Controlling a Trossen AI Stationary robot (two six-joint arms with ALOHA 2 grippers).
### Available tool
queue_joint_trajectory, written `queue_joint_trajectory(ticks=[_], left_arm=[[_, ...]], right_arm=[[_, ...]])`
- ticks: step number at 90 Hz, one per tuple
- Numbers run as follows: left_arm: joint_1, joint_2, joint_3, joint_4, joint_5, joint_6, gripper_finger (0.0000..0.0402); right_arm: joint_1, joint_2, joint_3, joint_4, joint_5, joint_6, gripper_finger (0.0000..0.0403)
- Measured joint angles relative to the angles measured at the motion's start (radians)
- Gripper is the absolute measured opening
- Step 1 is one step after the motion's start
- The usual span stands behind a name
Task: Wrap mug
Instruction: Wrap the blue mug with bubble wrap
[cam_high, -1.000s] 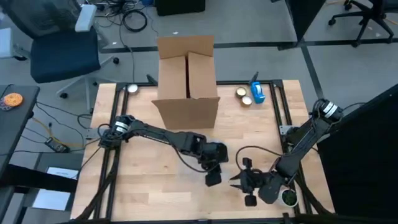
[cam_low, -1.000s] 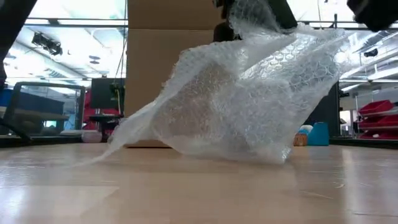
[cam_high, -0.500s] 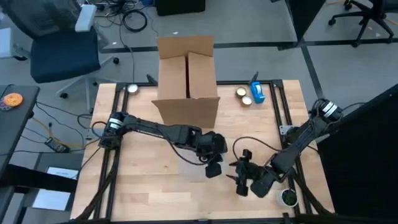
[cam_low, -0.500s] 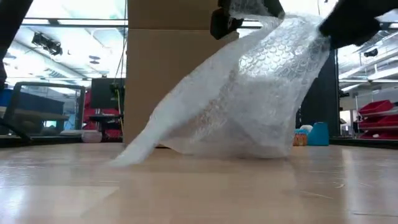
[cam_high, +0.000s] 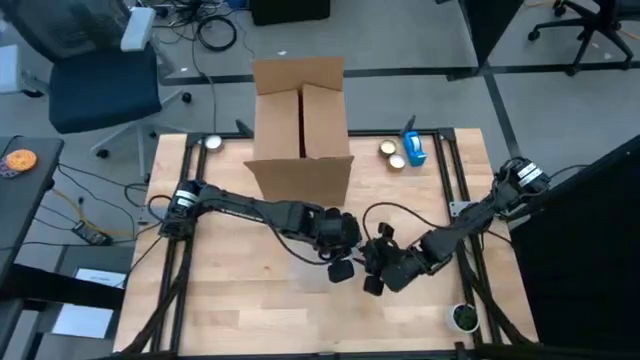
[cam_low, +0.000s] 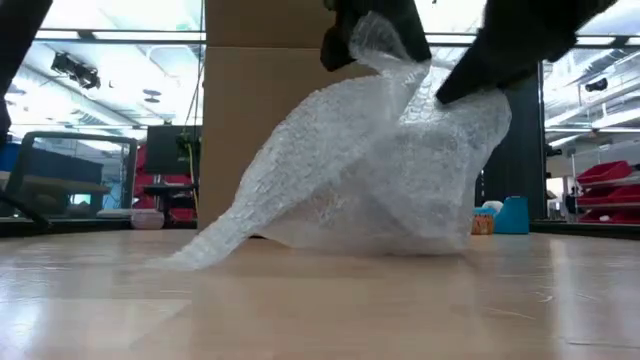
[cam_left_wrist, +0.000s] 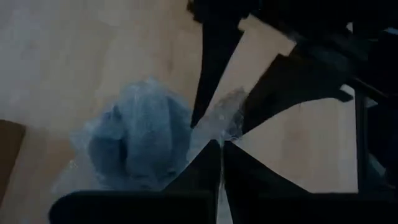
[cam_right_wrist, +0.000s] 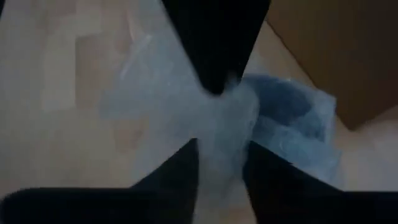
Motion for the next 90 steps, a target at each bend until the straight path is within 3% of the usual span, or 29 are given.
queue_joint_trajectory(ticks=[6, 35, 62, 77, 90], left_arm=[[-0.003, 0.0, 0.0, -0.001, -0.015, 0.023, 0.0], [-0.081, 0.0, 0.122, -0.289, -0.027, 0.145, 0.0008], [-0.204, -0.001, 0.142, -0.532, -0.027, 0.053, 0.0036], [-0.321, -0.001, 0.119, -0.422, -0.107, -0.026, 0.004], [-0.449, -0.001, 0.064, -0.448, -0.313, -0.132, 0.0041]], right_arm=[[-0.016, 0.0, 0.0, 0.029, -0.029, -0.048, 0.0012], [-0.062, 0.0, 0.0, 0.065, -0.049, -0.088, 0.0], [-0.063, 0.001, 0.0, 0.061, -0.073, -0.091, 0.0], [-0.066, 0.001, 0.0, 0.061, -0.073, -0.091, 0.0], [-0.066, 0.0, 0.0, 0.061, -0.083, -0.096, 0.0]])
